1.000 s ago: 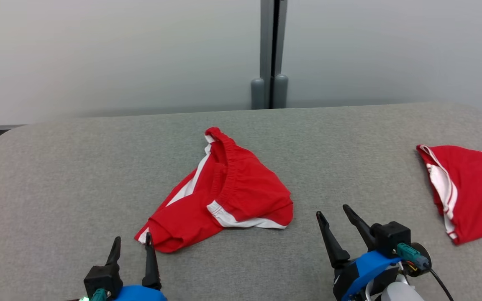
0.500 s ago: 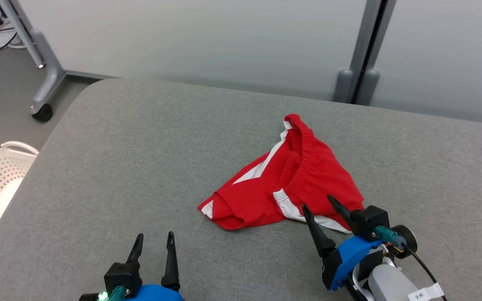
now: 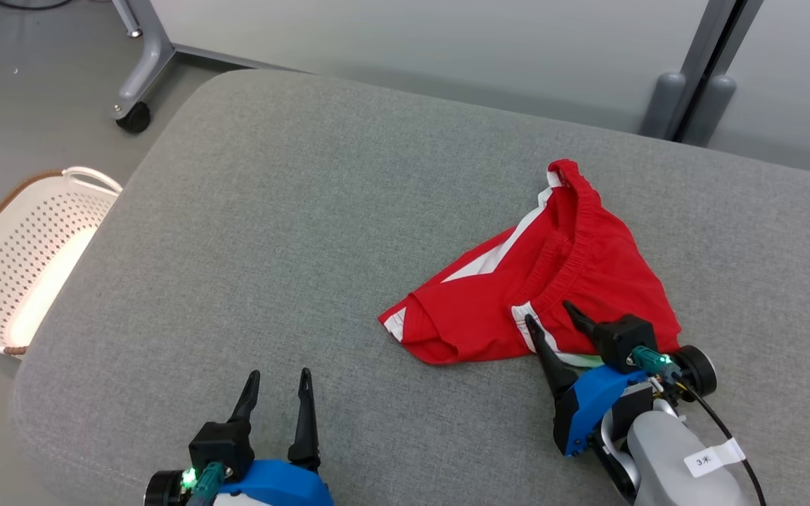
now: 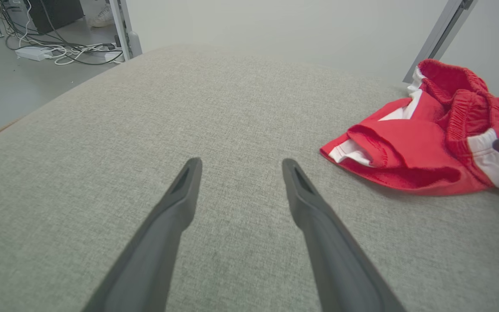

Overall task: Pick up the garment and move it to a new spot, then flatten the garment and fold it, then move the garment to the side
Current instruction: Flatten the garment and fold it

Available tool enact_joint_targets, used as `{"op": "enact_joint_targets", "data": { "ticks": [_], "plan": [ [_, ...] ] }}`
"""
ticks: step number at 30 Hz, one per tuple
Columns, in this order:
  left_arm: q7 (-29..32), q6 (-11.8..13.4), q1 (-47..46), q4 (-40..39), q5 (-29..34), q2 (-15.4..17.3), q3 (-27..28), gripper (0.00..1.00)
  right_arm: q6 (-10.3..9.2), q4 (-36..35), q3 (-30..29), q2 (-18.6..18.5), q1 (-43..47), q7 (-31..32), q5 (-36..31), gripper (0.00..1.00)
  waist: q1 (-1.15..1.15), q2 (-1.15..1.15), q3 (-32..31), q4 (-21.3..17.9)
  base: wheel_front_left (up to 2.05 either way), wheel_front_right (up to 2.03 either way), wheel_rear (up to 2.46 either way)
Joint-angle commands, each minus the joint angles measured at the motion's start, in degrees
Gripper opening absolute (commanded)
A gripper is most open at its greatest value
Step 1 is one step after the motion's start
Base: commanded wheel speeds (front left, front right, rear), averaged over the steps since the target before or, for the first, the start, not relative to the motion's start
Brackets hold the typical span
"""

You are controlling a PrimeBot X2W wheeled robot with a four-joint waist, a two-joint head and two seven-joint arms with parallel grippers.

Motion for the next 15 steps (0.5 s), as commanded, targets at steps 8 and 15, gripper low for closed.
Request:
{"op": "enact_joint_targets", "data": {
  "ticks": [8,15],
  "plan": [
    [-0.2,1.0,-1.6,-0.4,-1.3,0.0,-1.1,1.00,0.01,-1.5,-0.2,-0.3,-2.3,-0.3,0.0,0.00,-0.01,-0.01,0.9,-0.3,0.00,0.00,0.00],
    [-0.2,0.6,-0.7,0.5,-1.2,0.0,-0.7,1.00,0.01,-7.7,0.7,-0.3,-2.0,-0.3,3.7,0.00,-0.01,-0.01,-1.1,-2.6,0.00,0.00,0.00]
  ]
}}
